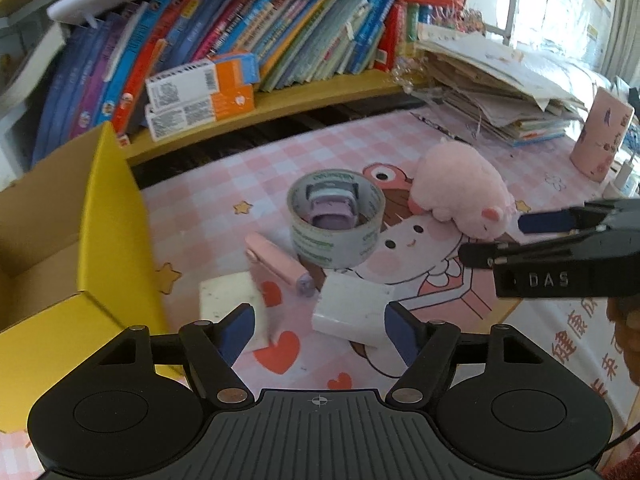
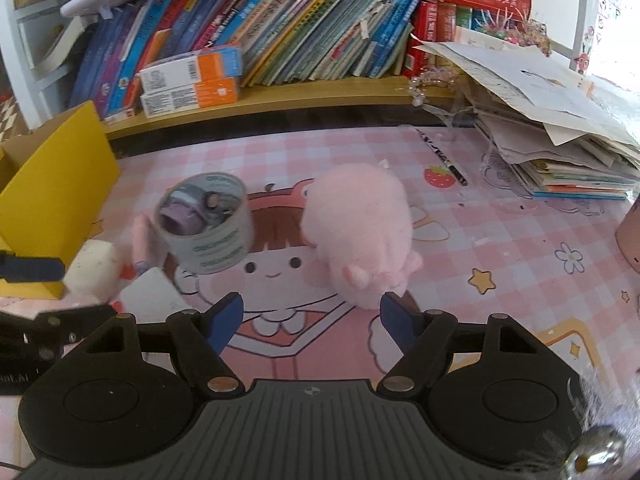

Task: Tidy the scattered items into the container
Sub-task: 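Close the left gripper on the white foam block while the right gripper grasps the pink pig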

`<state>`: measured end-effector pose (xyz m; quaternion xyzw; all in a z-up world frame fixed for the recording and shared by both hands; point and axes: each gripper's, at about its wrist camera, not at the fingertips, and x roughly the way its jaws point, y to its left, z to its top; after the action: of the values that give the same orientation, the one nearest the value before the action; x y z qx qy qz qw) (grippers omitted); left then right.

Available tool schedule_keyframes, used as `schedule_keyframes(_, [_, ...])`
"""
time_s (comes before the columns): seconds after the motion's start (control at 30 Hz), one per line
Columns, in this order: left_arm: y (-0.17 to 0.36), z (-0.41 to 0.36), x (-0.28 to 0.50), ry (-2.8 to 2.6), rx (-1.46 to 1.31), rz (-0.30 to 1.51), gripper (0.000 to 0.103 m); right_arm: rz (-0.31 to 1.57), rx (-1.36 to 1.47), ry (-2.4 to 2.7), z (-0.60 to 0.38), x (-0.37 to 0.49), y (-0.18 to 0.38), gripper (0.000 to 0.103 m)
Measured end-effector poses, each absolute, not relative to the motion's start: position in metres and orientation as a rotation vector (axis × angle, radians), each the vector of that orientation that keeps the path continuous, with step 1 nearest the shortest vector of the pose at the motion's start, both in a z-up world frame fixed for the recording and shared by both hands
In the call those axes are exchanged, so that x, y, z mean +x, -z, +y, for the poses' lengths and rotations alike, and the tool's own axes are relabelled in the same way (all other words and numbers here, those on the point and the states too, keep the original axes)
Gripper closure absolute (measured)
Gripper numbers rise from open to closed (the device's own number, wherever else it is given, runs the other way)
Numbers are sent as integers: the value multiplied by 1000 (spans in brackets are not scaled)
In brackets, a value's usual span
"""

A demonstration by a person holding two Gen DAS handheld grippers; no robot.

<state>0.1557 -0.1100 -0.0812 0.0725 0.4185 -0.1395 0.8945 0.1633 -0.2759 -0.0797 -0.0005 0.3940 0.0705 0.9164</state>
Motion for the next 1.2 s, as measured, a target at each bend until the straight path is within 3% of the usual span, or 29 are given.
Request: schedule_keyframes(1.2, [110, -135, 183, 375, 225, 909, 39, 807, -28, -45, -295, 208, 95, 25])
